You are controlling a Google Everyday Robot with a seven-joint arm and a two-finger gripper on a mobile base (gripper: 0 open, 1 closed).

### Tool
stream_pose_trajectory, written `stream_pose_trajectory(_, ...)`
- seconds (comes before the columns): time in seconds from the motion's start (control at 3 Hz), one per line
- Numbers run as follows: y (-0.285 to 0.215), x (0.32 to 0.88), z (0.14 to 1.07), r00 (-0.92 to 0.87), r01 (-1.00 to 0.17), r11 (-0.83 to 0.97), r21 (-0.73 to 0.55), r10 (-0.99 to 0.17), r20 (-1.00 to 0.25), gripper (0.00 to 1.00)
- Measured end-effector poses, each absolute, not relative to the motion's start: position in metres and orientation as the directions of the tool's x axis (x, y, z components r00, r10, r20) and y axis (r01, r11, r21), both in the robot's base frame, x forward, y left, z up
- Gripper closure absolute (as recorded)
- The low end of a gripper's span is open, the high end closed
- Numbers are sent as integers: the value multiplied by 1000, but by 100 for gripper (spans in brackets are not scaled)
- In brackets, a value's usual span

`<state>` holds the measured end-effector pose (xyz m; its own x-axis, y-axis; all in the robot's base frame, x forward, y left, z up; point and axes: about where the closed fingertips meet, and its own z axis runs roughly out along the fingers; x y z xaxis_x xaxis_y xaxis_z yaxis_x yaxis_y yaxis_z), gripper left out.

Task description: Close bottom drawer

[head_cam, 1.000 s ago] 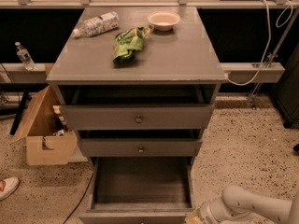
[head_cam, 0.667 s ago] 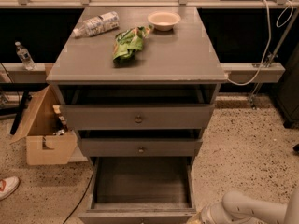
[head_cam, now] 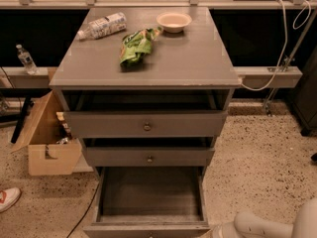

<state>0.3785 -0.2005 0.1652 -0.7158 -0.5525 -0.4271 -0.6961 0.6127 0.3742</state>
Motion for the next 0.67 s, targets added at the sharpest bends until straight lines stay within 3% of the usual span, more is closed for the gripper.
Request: stream_pose_trajectory(0.67,-187,393,143,-691,-720,597,353,-572,-442,100)
